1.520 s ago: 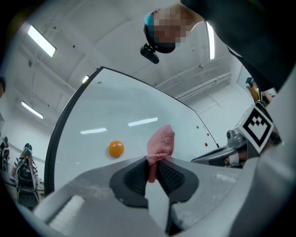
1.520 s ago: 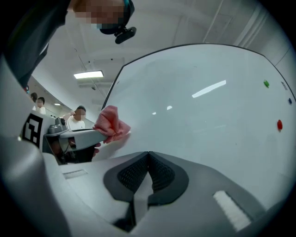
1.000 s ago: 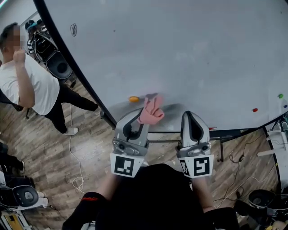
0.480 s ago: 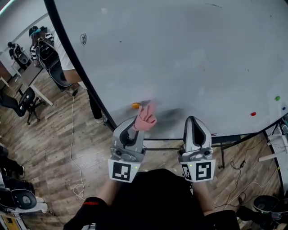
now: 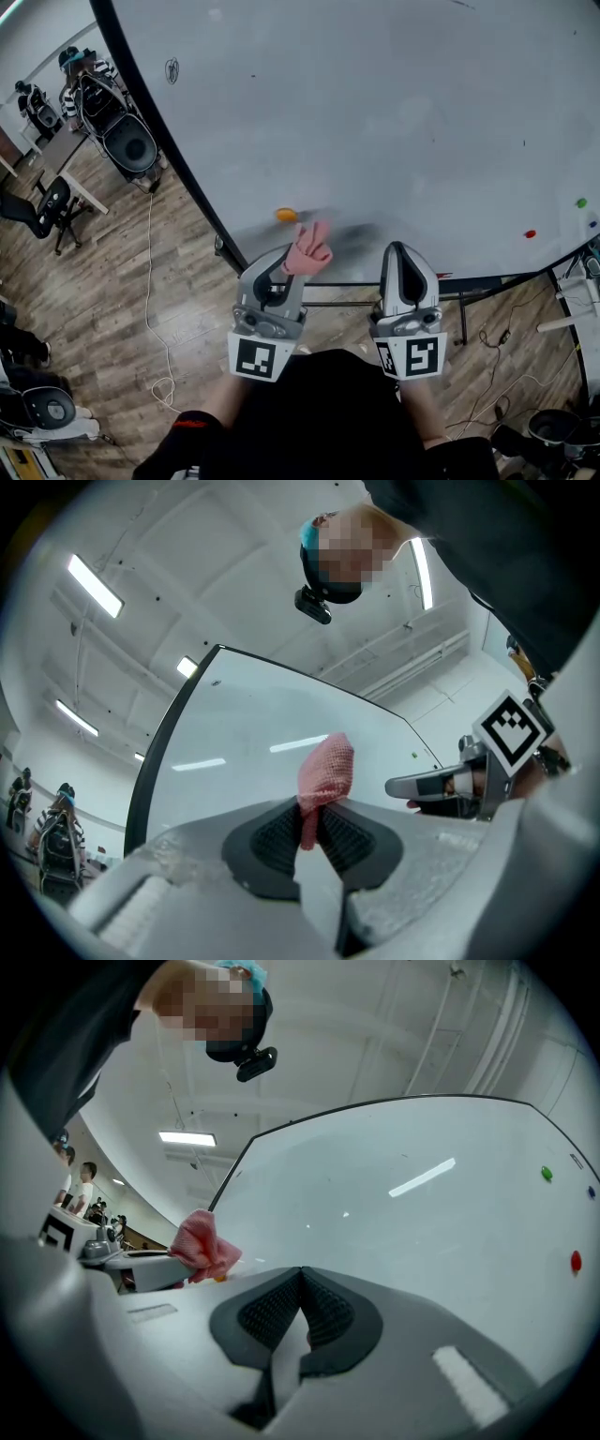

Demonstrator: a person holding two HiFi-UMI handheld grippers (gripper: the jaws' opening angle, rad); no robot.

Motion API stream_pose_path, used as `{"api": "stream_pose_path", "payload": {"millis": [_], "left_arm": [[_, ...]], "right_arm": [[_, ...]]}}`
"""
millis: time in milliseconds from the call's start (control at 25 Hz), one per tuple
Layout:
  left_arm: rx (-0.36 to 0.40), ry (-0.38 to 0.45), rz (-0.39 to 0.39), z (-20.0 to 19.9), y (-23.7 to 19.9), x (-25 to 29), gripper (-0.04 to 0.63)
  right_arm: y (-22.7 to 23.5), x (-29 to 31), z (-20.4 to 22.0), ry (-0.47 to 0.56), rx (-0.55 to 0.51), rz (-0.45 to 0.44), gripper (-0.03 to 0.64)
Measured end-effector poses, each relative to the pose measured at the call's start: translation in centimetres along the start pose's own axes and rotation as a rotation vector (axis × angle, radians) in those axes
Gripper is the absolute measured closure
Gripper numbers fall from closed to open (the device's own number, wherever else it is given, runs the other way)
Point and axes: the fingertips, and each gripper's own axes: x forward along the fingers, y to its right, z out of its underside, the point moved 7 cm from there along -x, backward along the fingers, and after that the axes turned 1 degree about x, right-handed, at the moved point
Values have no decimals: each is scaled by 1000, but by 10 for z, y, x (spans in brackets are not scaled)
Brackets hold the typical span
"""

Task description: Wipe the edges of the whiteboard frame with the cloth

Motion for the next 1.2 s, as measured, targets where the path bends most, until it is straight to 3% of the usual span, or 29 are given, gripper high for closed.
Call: {"api": "stream_pose_path", "payload": {"millis": [1200], "left_arm": [[-28, -43, -17, 13, -5, -17, 558]], "right_arm": [[-17, 2, 15, -47, 7, -20, 617]]}}
